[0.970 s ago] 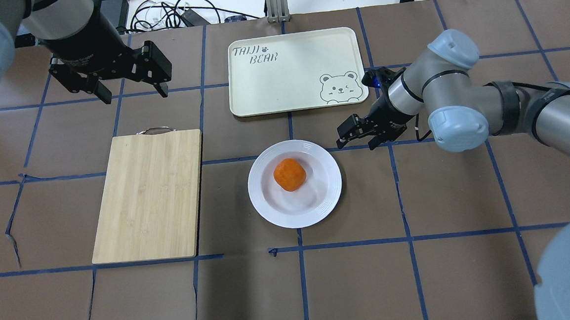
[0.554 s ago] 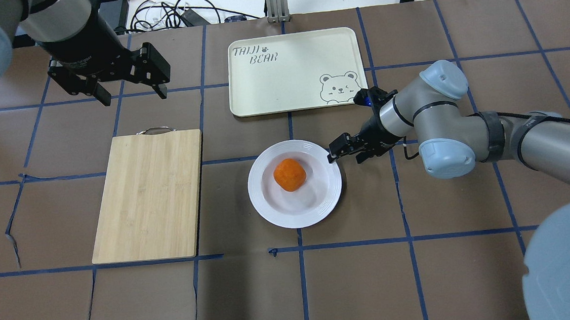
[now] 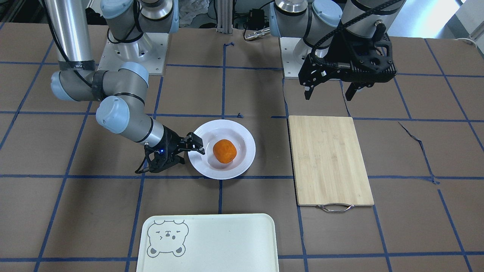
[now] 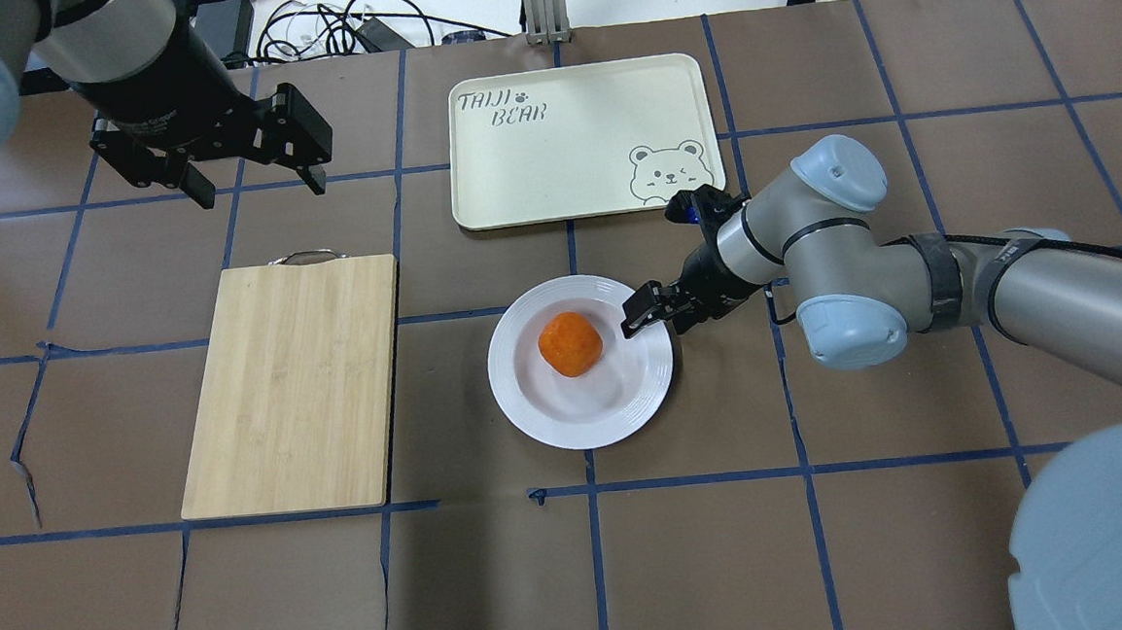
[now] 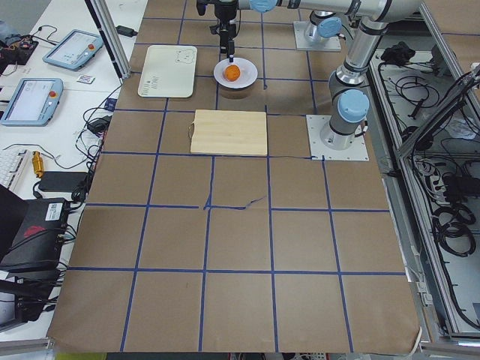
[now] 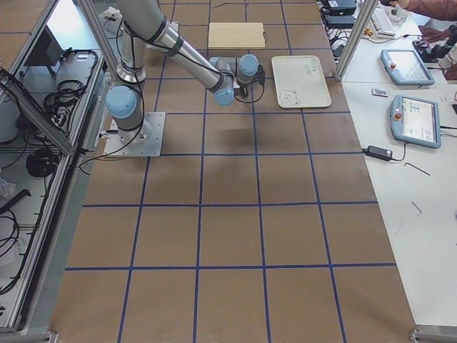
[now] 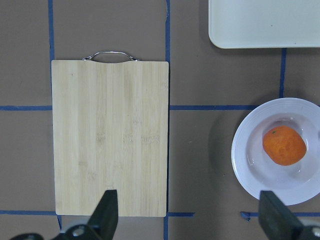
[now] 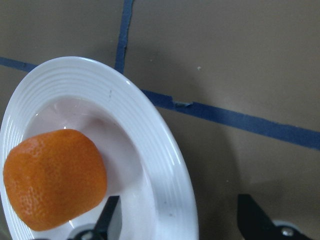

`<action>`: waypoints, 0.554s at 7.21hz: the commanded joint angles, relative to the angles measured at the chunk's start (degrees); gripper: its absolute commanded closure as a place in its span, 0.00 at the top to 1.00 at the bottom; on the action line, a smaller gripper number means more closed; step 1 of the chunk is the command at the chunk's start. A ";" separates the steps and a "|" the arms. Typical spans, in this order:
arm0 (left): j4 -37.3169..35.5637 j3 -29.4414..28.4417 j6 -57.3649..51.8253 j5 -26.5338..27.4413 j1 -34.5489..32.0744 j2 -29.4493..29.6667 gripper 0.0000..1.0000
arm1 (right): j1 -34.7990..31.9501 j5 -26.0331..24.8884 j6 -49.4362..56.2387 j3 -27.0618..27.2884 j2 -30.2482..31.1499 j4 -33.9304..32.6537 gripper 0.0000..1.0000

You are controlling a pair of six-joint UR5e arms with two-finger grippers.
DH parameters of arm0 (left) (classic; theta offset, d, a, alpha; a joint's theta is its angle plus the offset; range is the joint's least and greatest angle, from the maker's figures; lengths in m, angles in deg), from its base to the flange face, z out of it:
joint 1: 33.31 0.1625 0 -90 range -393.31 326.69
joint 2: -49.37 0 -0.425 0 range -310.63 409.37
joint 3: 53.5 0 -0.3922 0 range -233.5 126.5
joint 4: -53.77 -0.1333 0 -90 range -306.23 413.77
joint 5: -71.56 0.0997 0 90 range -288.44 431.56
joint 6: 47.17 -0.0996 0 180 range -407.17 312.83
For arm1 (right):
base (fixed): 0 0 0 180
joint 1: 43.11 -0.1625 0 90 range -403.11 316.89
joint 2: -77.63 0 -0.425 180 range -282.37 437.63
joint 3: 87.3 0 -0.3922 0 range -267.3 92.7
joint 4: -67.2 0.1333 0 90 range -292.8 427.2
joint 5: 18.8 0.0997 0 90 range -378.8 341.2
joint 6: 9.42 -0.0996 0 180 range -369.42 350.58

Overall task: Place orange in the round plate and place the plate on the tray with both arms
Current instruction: 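Reach the right gripper to the plate rim and grip it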

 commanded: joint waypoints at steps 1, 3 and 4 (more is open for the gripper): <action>0.00 0.00 -0.17 -0.10 0.00 -0.10 1.00 | -0.18 0.00 0.07 0.30 0.00 -0.07 0.63; 0.00 -0.09 -0.08 0.25 0.09 -0.10 1.00 | -1.40 0.00 0.07 0.39 0.00 -0.07 0.48; 0.00 -0.09 -0.17 0.25 0.09 -0.10 1.00 | -2.11 0.00 -0.02 0.30 0.00 -0.07 0.38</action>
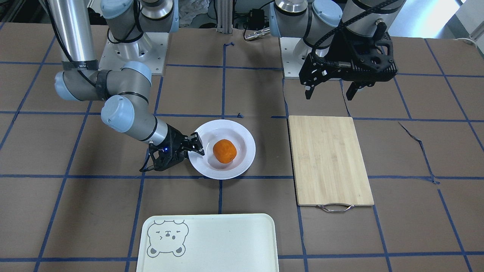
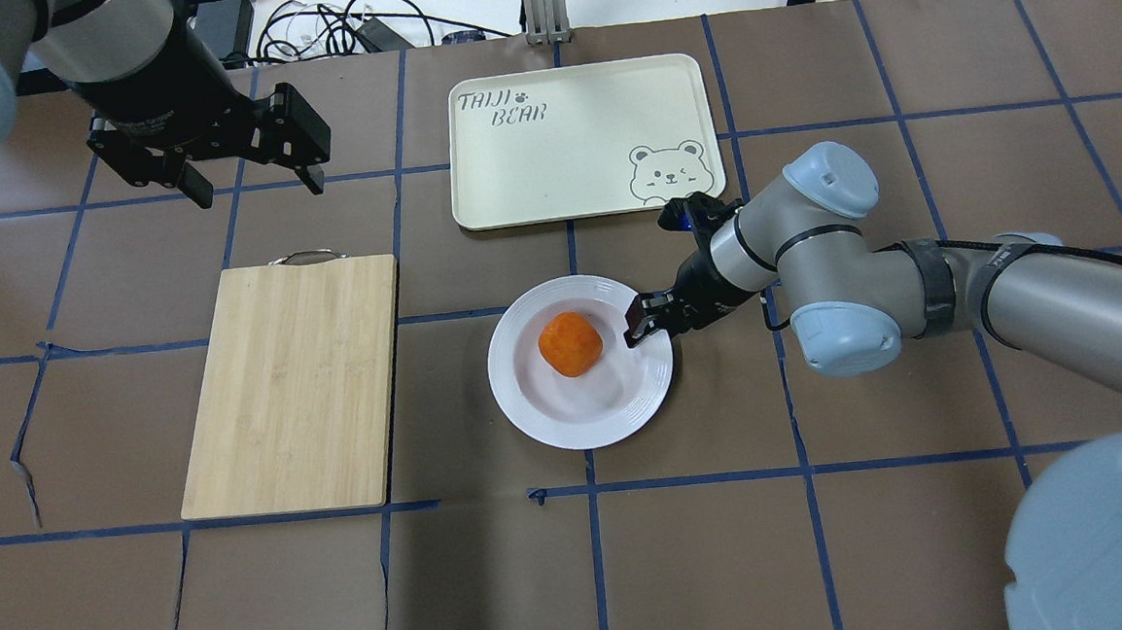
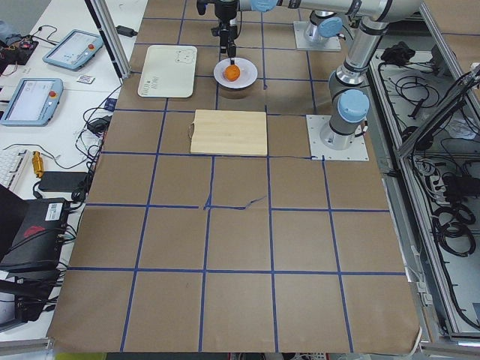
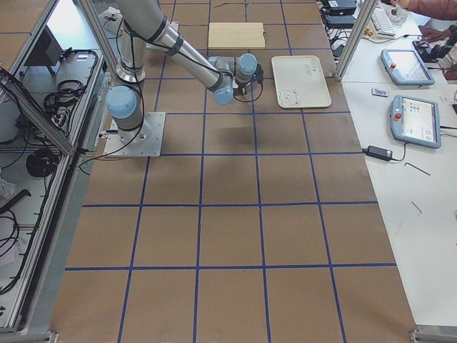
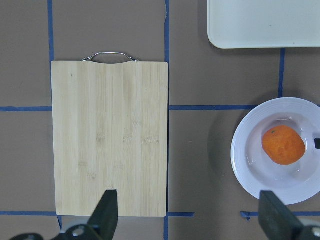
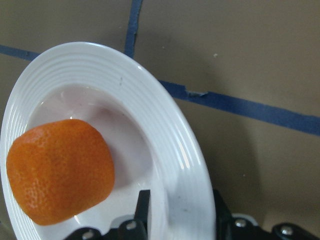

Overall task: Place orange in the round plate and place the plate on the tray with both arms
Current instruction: 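Reach the right gripper to the plate rim and grip it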

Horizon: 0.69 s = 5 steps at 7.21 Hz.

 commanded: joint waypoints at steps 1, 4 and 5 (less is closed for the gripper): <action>0.00 -0.04 -0.06 0.06 0.03 0.00 1.00 | -1.06 0.00 -0.07 -0.05 0.00 0.15 0.31; 0.00 -0.12 -0.06 -0.11 0.12 -0.09 1.00 | -0.80 0.00 -2.08 -0.92 0.61 0.07 0.00; 0.00 -0.12 0.02 -0.20 0.20 -0.09 1.00 | -0.54 0.00 -2.09 -2.23 0.61 0.24 0.00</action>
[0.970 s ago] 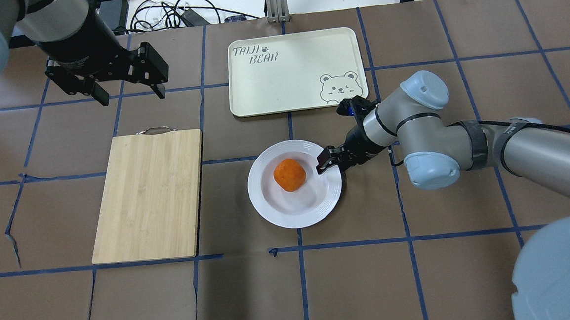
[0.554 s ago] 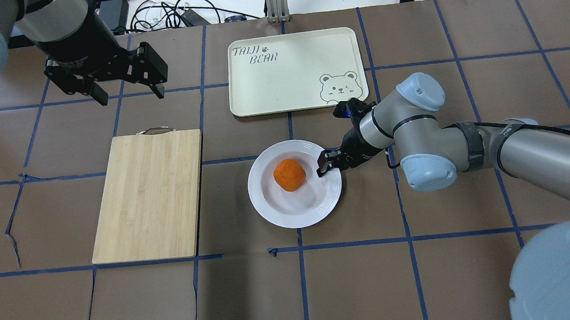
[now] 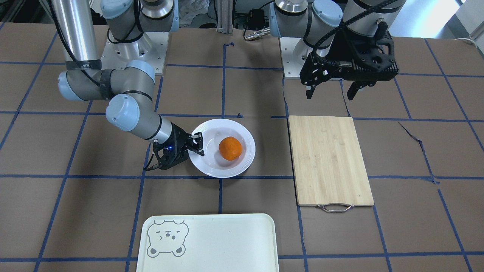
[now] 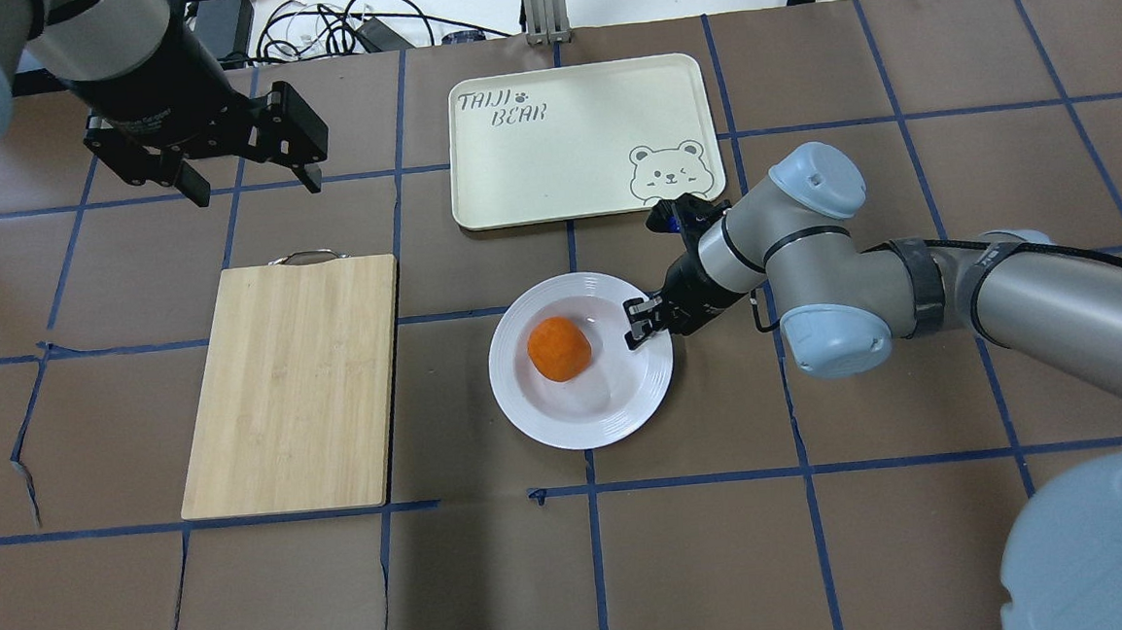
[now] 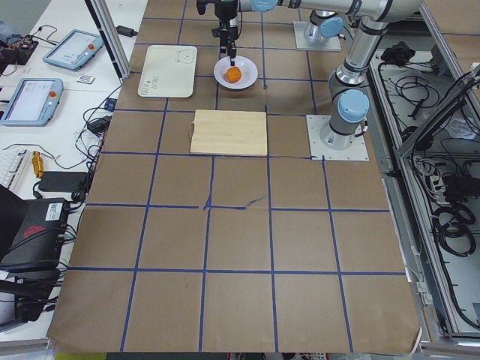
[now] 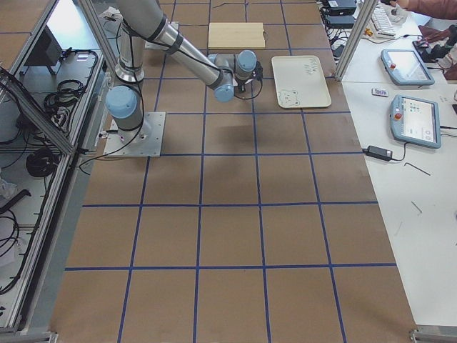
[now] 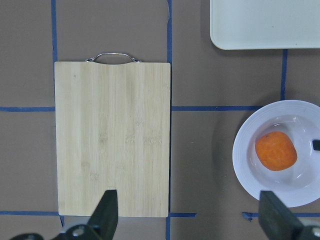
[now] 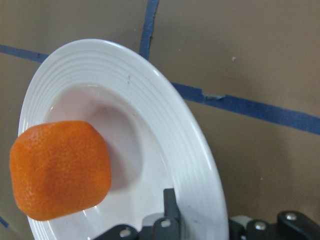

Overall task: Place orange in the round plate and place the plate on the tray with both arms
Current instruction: 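Slide the plate with the right gripper onto the bear-printed tray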

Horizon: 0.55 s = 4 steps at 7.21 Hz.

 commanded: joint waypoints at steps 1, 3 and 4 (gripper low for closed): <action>0.00 -0.12 0.24 -0.14 0.24 -0.02 1.00 | 0.44 0.21 -1.72 -2.84 0.19 0.11 0.00; 0.00 -0.12 0.42 0.04 0.24 -0.02 1.00 | 0.62 4.86 -3.83 -5.05 -0.07 0.20 0.00; 0.00 -0.12 0.42 0.04 0.24 -0.02 1.00 | 0.79 5.22 -6.11 -6.36 -0.51 0.11 0.00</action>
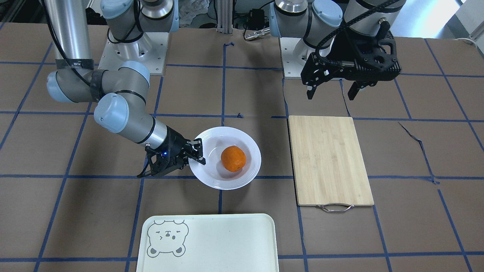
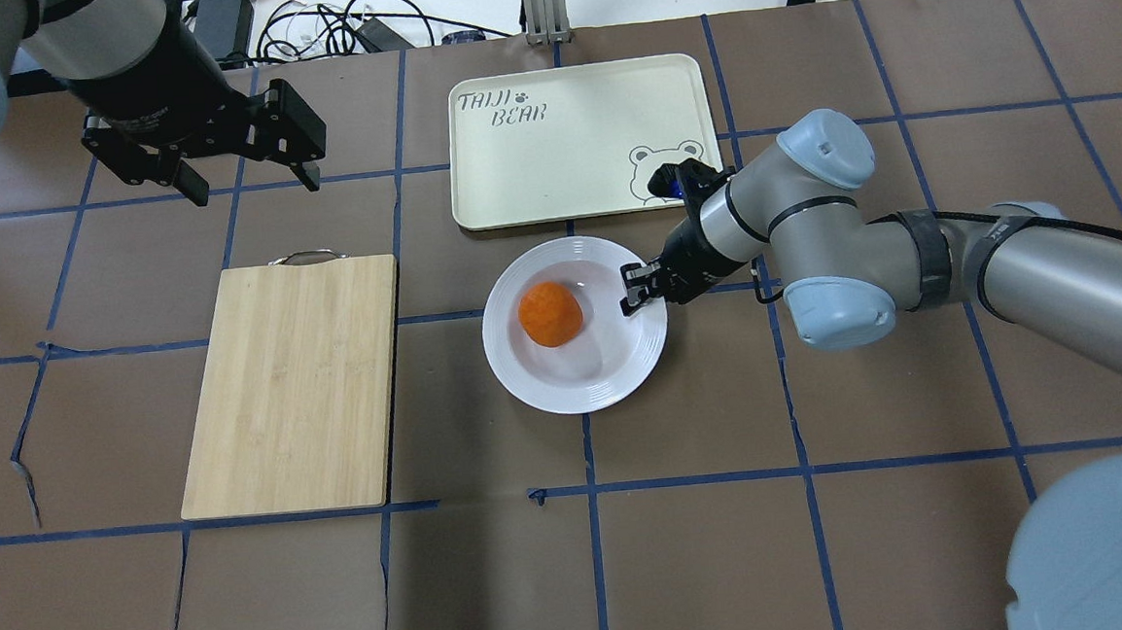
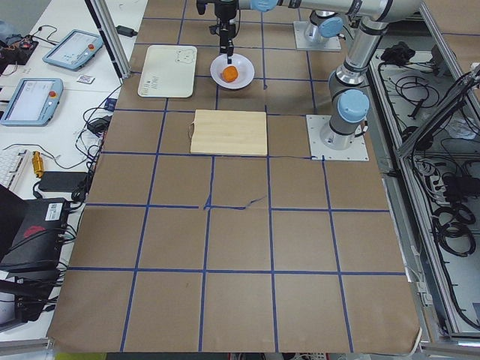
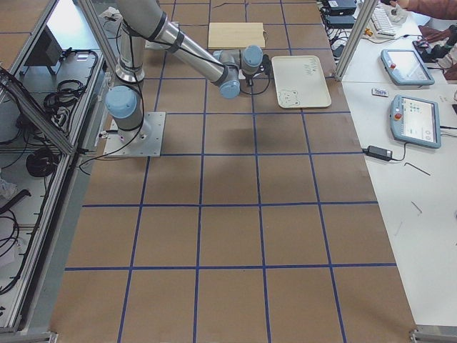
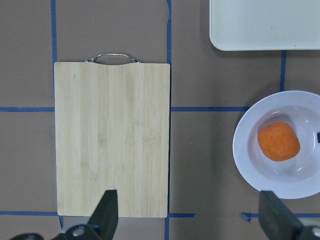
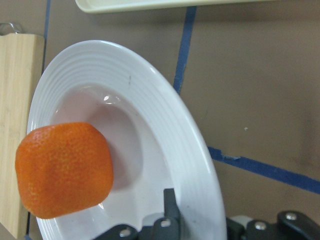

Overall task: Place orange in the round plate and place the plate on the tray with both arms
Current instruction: 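Slide the plate with the right gripper onto the bear-printed tray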

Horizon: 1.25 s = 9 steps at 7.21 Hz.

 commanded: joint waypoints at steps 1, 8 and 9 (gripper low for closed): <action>0.00 -0.11 0.03 0.08 0.01 -0.02 1.00 | 0.69 0.78 -3.86 -5.69 -2.31 0.06 0.00; 0.00 0.06 -0.06 0.17 0.01 -0.11 1.00 | 1.57 0.95 -9.94 -35.77 -23.58 5.15 0.00; 0.09 0.06 0.03 0.08 0.01 -0.20 1.00 | 1.66 0.86 -9.85 -36.84 -24.55 5.15 0.00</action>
